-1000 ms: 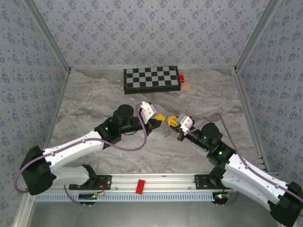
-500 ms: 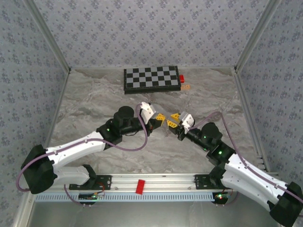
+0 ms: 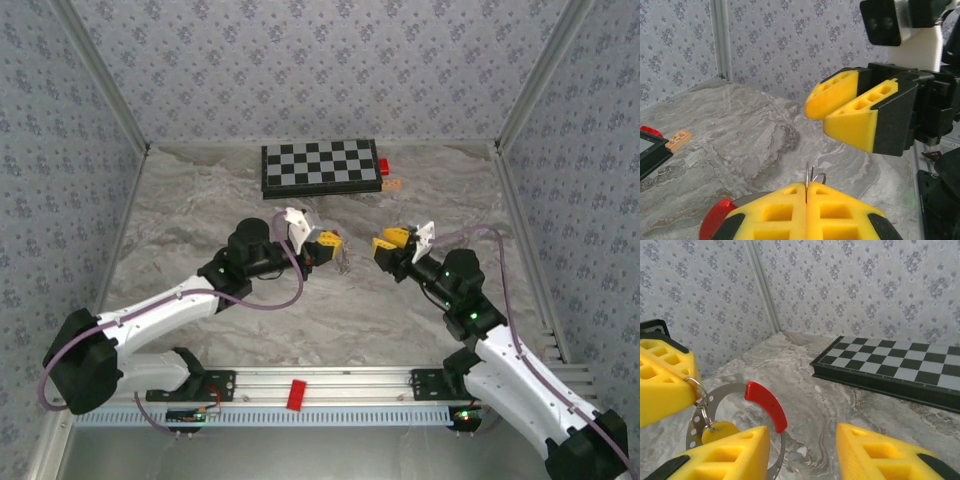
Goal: Put the keys on the keyring
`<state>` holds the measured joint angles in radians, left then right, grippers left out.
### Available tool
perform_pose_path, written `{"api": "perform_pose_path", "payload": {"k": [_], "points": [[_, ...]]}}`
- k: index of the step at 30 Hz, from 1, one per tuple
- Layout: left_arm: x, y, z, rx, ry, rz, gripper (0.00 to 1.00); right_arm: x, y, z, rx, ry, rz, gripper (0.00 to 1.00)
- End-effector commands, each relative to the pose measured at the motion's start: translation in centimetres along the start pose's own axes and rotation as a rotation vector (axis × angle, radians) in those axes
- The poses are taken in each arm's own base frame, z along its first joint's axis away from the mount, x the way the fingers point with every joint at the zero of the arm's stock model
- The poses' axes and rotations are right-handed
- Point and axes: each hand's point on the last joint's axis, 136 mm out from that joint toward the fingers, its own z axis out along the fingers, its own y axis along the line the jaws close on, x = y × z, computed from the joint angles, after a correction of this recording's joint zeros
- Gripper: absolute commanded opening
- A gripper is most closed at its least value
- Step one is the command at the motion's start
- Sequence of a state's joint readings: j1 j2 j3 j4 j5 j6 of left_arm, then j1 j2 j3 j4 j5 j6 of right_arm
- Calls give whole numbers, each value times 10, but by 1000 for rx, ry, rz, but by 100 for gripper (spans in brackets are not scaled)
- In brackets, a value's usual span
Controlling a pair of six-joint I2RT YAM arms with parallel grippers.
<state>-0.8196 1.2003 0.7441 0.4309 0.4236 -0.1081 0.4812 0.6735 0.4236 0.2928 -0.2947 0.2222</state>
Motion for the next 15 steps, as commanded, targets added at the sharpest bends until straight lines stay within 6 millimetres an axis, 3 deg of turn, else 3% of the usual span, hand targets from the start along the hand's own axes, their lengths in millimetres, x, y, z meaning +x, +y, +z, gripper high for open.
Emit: {"api": "perform_pose_path", "payload": {"k": [1, 15], "points": [[-28, -12, -9, 69, -96, 9, 0, -30, 23, 0, -134, -54, 84, 41], [-33, -10, -7, 83, -100, -27, 0, -52, 61, 18, -374, -51, 127, 41]]}}
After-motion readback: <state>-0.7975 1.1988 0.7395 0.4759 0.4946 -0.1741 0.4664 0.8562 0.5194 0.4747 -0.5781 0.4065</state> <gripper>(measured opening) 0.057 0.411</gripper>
